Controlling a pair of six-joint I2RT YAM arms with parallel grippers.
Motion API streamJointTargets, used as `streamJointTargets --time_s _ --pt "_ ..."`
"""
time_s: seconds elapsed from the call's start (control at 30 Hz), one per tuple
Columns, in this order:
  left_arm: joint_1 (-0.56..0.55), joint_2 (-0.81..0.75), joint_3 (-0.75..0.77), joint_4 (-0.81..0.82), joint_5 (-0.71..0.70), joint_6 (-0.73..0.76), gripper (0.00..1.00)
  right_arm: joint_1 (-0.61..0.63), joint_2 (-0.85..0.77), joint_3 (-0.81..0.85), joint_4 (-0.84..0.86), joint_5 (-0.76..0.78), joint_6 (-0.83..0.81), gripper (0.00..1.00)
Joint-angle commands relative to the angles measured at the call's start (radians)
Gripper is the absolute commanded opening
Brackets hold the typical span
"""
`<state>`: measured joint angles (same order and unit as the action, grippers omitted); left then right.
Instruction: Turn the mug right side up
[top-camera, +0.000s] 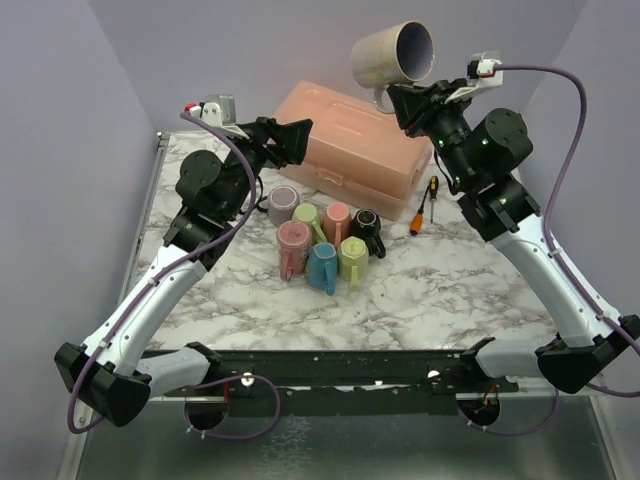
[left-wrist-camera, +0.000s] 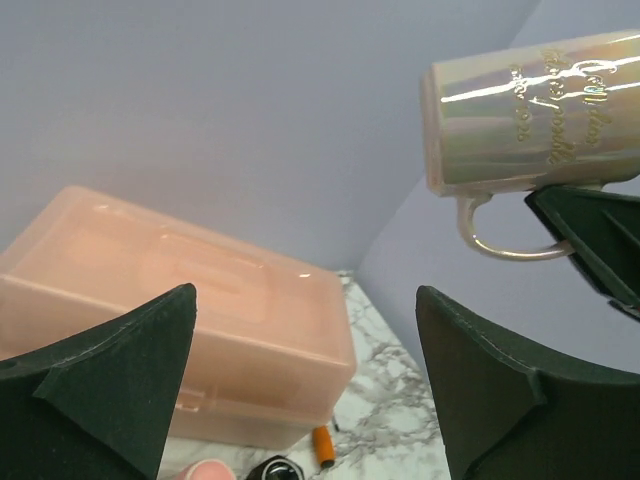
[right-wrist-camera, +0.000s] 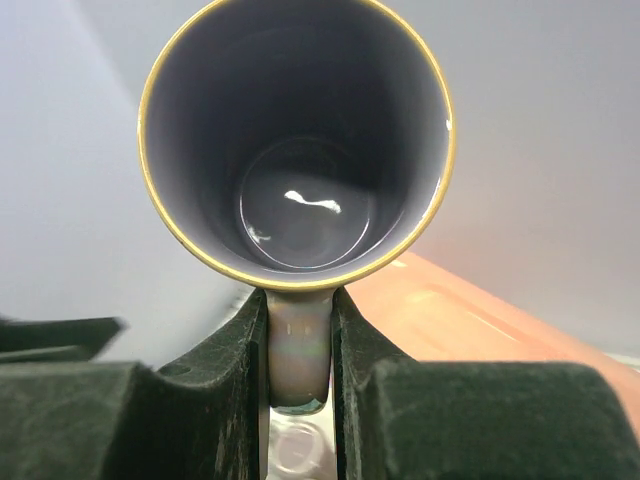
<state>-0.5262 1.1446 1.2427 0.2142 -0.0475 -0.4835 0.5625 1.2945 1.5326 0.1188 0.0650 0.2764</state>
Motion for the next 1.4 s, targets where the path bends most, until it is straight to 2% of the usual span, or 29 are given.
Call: streamJointTargets --time_s 0.0,0.1,0.27,0.37,0.5,0.6,0.83,0.97,1.1,1.37 --pt "-0.006 -0.049 -0.063 -0.038 -0.107 0.087 0.91 0.001 -0.005 0.106 -0.162 0.343 -0.210 0.01" --pt "-0.006 -0.057 -0.091 -0.044 -0.118 0.129 0.91 -0.009 0.002 0.085 -0.256 0.501 -0.242 0.01" --pt "-0.006 -0.053 -0.104 -0.093 -0.183 0.162 0.92 -0.084 -0.045 -0.016 -0.435 0.599 -0.112 0.01" --pt "-0.006 -0.043 -0.104 -0.116 -0.214 0.168 0.92 -0.158 -0.075 -0.095 -0.515 0.587 -0.022 0.00" --pt "-0.006 -0.027 -0.120 -0.115 -0.228 0.181 0.93 -0.272 -0.090 -0.214 -0.559 0.500 0.100 0.01" --pt "-0.006 -0.017 -0.139 -0.108 -0.276 0.175 0.93 -0.339 -0.073 -0.301 -0.555 0.450 0.147 0.01" --pt "-0.006 0.010 -0.147 -0.125 -0.270 0.178 0.93 -0.451 0.012 -0.441 -0.456 0.301 0.181 0.01" --pt "-0.006 0.041 -0.121 -0.174 -0.236 0.166 0.94 -0.461 0.082 -0.456 -0.405 0.280 0.153 0.00" --pt "-0.006 0.079 -0.087 -0.212 -0.126 0.220 0.96 -0.485 0.142 -0.495 -0.311 0.164 0.102 0.00" --pt "-0.006 0.116 -0.069 -0.271 -0.101 0.258 0.97 -0.488 0.222 -0.522 -0.284 0.229 0.036 0.00"
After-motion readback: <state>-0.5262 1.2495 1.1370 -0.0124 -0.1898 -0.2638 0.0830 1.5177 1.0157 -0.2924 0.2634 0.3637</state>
